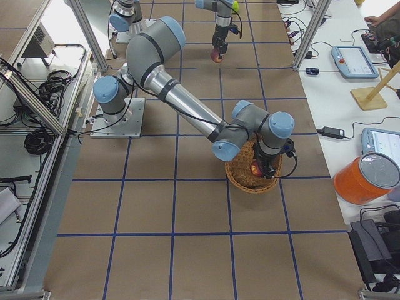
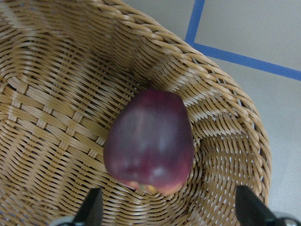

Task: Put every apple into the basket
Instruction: 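Set the pink apple at center and open left gripper while right withdraws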

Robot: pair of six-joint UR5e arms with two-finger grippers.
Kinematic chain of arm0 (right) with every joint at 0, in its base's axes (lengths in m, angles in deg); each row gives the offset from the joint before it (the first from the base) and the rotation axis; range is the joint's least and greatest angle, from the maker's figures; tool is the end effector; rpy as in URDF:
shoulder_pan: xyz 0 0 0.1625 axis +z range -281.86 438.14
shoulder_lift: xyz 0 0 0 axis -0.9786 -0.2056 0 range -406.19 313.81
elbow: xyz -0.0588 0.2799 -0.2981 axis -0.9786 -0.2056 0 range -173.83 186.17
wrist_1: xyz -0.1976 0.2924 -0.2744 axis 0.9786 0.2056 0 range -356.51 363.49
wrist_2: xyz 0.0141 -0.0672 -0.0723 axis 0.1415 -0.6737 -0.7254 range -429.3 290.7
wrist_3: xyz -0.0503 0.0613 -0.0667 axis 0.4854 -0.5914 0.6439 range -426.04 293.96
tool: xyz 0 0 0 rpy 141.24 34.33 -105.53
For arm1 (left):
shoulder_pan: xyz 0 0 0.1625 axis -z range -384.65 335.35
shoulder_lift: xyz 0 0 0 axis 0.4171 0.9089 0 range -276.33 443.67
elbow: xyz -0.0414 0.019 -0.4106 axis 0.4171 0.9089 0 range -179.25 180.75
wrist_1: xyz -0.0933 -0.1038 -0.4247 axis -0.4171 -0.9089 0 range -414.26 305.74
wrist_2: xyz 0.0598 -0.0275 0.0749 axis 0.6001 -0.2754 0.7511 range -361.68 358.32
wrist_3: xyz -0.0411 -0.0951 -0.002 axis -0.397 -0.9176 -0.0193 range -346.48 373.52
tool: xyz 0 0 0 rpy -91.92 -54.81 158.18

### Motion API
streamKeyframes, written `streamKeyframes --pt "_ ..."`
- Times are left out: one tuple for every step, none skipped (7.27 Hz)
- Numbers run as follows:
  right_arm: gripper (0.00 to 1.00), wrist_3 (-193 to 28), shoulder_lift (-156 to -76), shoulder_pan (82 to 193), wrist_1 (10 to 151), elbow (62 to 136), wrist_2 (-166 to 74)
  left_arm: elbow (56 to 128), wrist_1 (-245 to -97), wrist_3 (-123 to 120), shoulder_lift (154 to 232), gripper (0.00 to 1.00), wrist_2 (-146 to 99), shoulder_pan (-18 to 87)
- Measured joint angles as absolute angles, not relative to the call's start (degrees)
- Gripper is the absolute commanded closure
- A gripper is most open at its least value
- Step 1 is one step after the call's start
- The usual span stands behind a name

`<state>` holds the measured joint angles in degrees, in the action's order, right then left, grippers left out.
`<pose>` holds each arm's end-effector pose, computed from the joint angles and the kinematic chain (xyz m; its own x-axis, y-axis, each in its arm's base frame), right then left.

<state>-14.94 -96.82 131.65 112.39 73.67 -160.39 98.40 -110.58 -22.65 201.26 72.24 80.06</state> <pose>-0.3545 -0.7001 0.2580 -0.9670 -0.2516 0.0397 -0.2521 0.9677 -0.0075 -0.3184 -0.5748 0.1802 -0.9016 -0.3795 0.2075 -0.3447 0.9202 0.1854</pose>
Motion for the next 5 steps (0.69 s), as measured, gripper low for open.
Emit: streamKeyframes --pt "0.00 -15.5 -97.6 132.5 112.1 73.2 -160.6 98.5 -109.8 -22.9 202.0 0.00 72.2 80.6" --pt "0.00 -16.9 -99.3 134.2 110.7 72.8 -160.6 98.3 -109.4 -22.8 202.0 0.00 72.2 80.9" --pt "0.00 -19.8 -101.3 137.0 107.9 72.6 -160.5 97.6 -109.4 -22.5 201.3 0.00 72.4 80.8" --pt "0.00 -23.7 -103.2 140.3 104.0 72.7 -160.4 96.4 -110.3 -22.2 200.1 0.00 73.1 80.1" --pt "0.00 -27.7 -104.8 144.1 100.3 72.9 -160.2 94.3 -113.9 -21.2 198.4 0.00 74.1 78.0"
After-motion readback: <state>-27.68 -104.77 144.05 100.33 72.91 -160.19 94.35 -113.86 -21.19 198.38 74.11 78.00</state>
